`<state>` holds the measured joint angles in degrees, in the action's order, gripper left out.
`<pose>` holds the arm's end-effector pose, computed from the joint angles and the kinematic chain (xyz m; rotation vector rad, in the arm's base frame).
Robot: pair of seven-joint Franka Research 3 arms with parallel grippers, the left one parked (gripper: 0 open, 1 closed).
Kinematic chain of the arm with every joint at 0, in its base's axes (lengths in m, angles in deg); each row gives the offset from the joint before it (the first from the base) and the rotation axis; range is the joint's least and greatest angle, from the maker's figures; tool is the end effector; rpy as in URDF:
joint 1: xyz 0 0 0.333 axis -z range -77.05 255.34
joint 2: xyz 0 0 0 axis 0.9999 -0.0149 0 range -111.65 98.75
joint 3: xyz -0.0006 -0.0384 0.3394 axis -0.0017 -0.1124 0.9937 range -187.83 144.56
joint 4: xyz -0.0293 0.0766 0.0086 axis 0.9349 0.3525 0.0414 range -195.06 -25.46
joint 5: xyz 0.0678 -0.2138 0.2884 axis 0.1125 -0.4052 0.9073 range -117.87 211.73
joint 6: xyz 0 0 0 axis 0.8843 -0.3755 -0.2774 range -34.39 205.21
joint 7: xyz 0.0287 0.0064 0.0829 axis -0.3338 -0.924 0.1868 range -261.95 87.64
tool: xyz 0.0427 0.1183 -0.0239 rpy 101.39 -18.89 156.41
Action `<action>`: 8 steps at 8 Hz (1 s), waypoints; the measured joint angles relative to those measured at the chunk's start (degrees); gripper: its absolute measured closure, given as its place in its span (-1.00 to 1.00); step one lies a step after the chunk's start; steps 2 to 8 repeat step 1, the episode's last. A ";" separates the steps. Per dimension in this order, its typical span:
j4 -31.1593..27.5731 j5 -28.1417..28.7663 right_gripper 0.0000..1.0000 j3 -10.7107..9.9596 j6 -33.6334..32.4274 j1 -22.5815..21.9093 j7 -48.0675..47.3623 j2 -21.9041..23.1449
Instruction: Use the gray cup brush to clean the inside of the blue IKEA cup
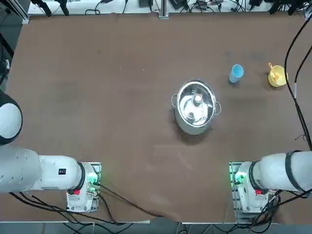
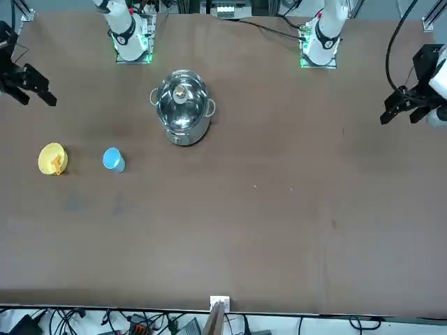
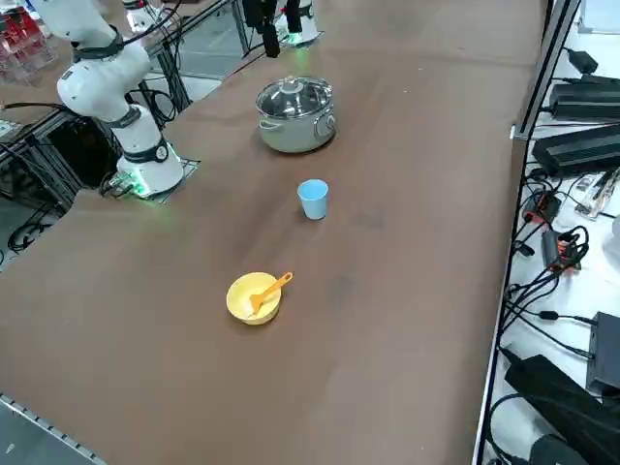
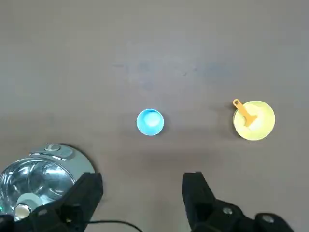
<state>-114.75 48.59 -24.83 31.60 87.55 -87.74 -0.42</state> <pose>0.4926 -0.0116 0.6379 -3.1061 0.0590 -0.0335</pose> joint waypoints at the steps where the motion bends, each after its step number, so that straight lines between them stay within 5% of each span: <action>1: 0.16 -0.03 -1.00 0.00 -0.33 -0.11 0.48 -0.07; 8: 0.16 -0.03 -1.00 0.00 -0.33 -0.11 0.48 -0.07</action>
